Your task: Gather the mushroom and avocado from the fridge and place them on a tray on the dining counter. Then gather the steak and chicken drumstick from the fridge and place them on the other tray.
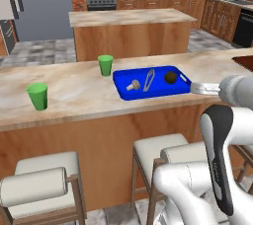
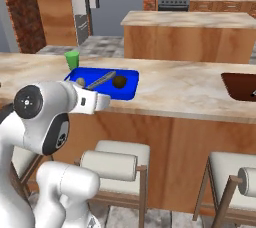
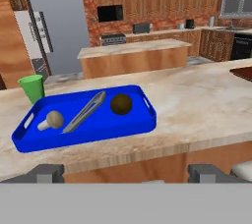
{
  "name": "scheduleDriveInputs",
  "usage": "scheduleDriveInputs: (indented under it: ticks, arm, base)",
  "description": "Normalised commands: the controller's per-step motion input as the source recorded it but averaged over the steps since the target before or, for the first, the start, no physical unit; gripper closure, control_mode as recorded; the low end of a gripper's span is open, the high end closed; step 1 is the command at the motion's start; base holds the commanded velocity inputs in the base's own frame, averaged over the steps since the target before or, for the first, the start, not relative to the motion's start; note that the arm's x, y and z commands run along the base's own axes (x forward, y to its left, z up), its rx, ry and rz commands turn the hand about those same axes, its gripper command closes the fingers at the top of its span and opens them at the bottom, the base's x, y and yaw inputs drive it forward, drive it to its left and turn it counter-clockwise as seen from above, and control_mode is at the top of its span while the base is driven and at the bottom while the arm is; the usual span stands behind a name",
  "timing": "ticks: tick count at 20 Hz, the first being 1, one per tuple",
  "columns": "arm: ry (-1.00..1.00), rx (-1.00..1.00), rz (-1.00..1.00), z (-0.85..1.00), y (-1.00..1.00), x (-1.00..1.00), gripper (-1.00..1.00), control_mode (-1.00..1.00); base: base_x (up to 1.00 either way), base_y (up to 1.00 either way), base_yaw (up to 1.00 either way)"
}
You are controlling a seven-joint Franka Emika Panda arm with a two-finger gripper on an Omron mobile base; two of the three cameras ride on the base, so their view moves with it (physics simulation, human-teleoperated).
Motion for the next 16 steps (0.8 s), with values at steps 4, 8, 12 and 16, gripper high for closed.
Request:
scheduleDriveInputs:
  ticks: [4,8,12,16]
  arm:
    - [0.00,0.00,0.00,0.00,0.00,0.00,-1.00,1.00]
    - [0.00,0.00,0.00,0.00,0.00,0.00,-1.00,1.00]
    - [0.00,0.00,0.00,0.00,0.00,0.00,-1.00,1.00]
    - [0.00,0.00,0.00,0.00,0.00,0.00,-1.00,1.00]
  base:
    - [-0.23,-0.02,-0.02]
    - [-0.96,-0.41,-0.13]
    - [-0.86,-0.72,-0.13]
    - [-0.30,-0.98,-0.04]
